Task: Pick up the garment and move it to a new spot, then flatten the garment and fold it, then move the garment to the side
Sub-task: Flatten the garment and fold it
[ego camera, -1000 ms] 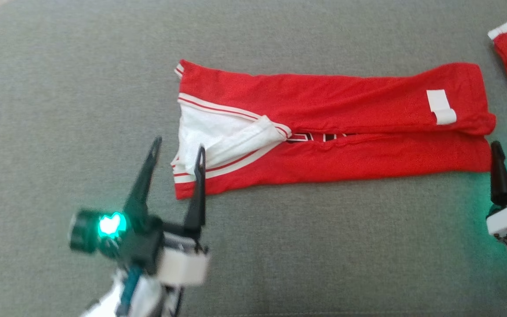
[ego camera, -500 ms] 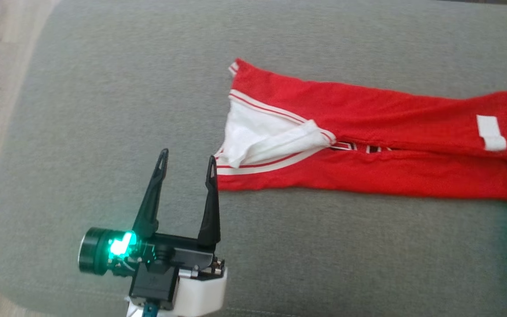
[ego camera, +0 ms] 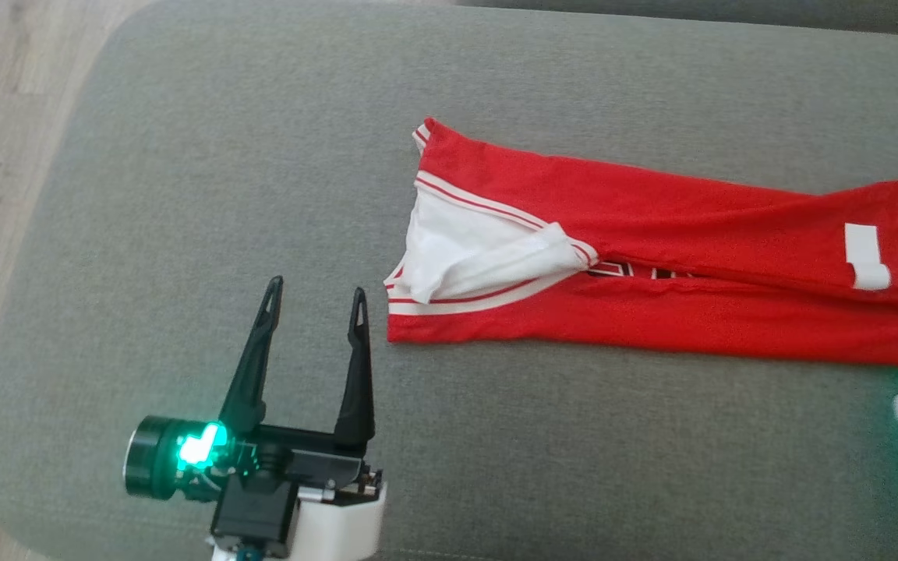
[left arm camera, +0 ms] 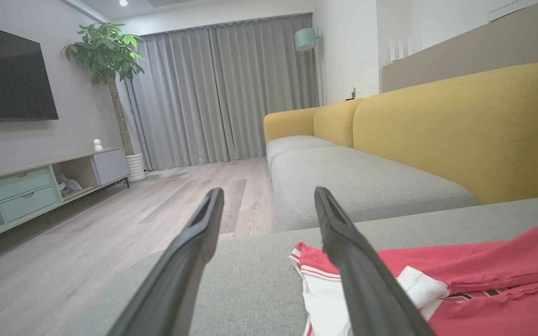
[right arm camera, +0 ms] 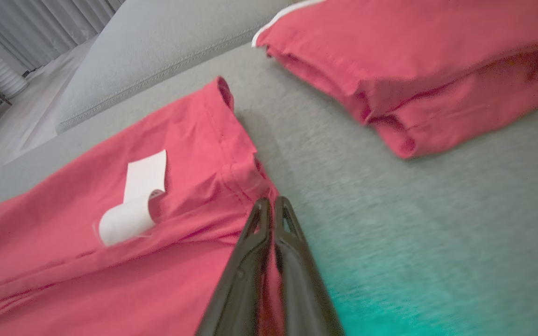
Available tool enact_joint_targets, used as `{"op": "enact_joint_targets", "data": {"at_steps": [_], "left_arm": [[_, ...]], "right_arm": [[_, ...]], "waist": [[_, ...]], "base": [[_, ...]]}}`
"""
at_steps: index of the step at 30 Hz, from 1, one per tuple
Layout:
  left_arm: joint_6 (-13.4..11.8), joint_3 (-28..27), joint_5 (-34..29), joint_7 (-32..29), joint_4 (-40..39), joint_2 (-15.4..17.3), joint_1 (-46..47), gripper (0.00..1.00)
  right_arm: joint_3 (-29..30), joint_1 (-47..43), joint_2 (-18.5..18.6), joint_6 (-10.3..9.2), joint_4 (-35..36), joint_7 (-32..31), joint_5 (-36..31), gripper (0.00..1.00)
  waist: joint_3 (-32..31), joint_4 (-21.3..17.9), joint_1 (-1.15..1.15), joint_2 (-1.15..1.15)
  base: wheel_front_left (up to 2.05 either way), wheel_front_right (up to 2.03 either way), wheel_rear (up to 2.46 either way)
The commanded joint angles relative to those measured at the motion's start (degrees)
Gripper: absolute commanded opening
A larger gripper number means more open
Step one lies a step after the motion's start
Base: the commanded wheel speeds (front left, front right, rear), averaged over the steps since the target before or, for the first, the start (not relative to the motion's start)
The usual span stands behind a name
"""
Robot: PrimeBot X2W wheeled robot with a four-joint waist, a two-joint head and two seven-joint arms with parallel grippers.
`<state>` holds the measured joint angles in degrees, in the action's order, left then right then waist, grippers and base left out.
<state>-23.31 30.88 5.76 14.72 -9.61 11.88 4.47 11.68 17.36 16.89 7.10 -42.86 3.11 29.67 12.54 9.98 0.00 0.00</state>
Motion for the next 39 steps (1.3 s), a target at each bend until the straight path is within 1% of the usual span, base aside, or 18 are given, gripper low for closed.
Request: {"op": "enact_joint_targets", "data": {"at_steps": [1, 6, 7, 8, 9, 11, 15, 19, 22, 24, 26, 29, 31, 34, 35, 36, 39], "left_arm": [[0.6, -2.9, -0.9, 0.3, -2.1, -0.2, 0.1, 1.0], [2.0, -4.9, -1.5, 0.3, -2.3, -0.3, -1.0, 1.0], [2.5, -5.5, -1.6, 0.3, -2.3, -0.4, -1.3, 1.0], [2.5, -5.5, -1.6, 0.3, -2.3, -0.4, -1.3, 1.0], [2.8, -5.8, -1.7, 0.3, -2.3, -0.5, -1.5, 1.0], [3.4, -6.1, -1.9, 0.3, -2.2, -0.7, -1.7, 1.0], [4.6, -6.6, -2.3, 0.3, -1.8, -1.3, -2.0, 1.0], [5.7, -7.0, -2.5, 0.3, -1.3, -2.0, -2.0, 1.0], [6.4, -7.5, -2.6, 0.3, -1.1, -2.5, -2.0, 1.0], [6.9, -7.8, -2.7, 0.3, -0.9, -2.8, -2.1, 1.0], [7.4, -7.9, -2.8, 0.3, -0.6, -3.1, -2.0, 1.0], [8.0, -8.2, -3.0, 0.3, -0.4, -3.6, -1.9, 1.0], [8.4, -8.4, -3.1, 0.3, -0.2, -3.9, -1.8, 1.0], [8.9, -8.8, -3.1, 0.3, 0.1, -4.4, -1.6, 1.0], [9.1, -9.0, -3.1, 0.3, 0.1, -4.6, -1.5, 1.0], [9.2, -9.1, -3.1, 0.3, 0.1, -4.7, -1.5, 1.0], [9.6, -9.6, -3.2, 0.3, 0.3, -5.1, -1.6, 1.0]], "right_arm": [[-0.6, 0.3, 3.8, 0.39, 1.6, 0.9, 1.0, 0.0], [0.3, 0.3, 8.8, 0.39, 5.2, -0.4, 3.0, 0.0], [-0.4, 0.3, 10.1, 0.39, 8.3, -2.0, 3.9, 0.0], [-0.4, 0.3, 10.1, 0.39, 8.3, -2.0, 3.9, 0.0], [-1.1, 0.3, 10.3, 0.39, 10.3, -2.7, 4.6, 0.0], [-2.5, 0.2, 10.2, 0.39, 14.7, -4.0, 6.0, 0.0], [-6.1, 0.5, 8.8, 0.39, 25.3, -6.7, 8.2, 0.0], [-10.8, 0.7, 6.3, 0.39, 34.6, -9.1, 8.1, 0.0], [-15.5, 1.8, 3.2, 0.39, 39.7, -11.3, 6.9, 0.0], [-18.9, 2.7, 0.6, 0.39, 41.8, -12.8, 5.5, 0.0], [-22.6, 3.6, -1.9, 0.39, 42.1, -14.4, 4.8, 0.0], [-28.7, 4.5, -4.7, 0.39, 40.3, -15.7, 2.9, 0.0], [-32.4, 4.6, -6.7, 0.39, 38.1, -16.1, 2.4, 0.0], [-36.5, 3.8, -9.3, 0.39, 33.0, -16.5, 1.1, 0.0], [-37.2, 3.6, -10.2, 0.39, 31.6, -15.7, 0.6, 0.4], [-37.5, 3.4, -11.1, 0.39, 30.2, -14.4, 0.3, 1.0], [-36.7, 3.2, -13.0, 0.39, 28.2, -7.6, 0.8, 1.0]], "waist": [[-0.4, -1.0, 0.0, 0.0], [-1.0, -2.7, 0.0, 0.0], [-1.3, -3.3, 0.0, 0.0], [-1.3, -3.3, 0.0, 0.0], [-1.5, -3.5, 0.0, 0.0], [-1.8, -3.9, 0.0, 0.0], [-2.5, -4.0, 0.0, 0.0], [-3.0, -3.0, 0.0, 0.0], [-3.0, -2.1, 0.0, 0.0], [-2.9, -1.4, 0.0, 0.0], [-2.7, -0.4, 0.0, 0.0], [-2.3, 1.0, 0.0, 0.0], [-2.0, 1.9, 0.0, 0.0], [-1.5, 3.2, 0.0, 0.0], [-1.4, 3.6, 0.0, 0.0], [-1.4, 3.8, 0.0, 0.0], [-1.8, 4.2, 0.0, 0.0]], "base": [[0.0, 0.0, 0.0], [0.0, 0.0, 0.0], [0.0, 0.0, 0.0], [0.0, 0.0, 0.0], [0.0, 0.0, 0.0], [0.0, 0.0, 0.0], [0.0, 0.0, 0.0], [0.0, 0.0, 0.0], [0.0, 0.0, 0.0], [0.0, 0.0, 0.0], [0.0, 0.0, 0.0], [0.0, 0.0, 0.0], [0.0, 0.0, 0.0], [0.0, 0.0, 0.0], [0.0, 0.0, 0.0], [0.0, 0.0, 0.0], [0.0, 0.0, 0.0]]}}
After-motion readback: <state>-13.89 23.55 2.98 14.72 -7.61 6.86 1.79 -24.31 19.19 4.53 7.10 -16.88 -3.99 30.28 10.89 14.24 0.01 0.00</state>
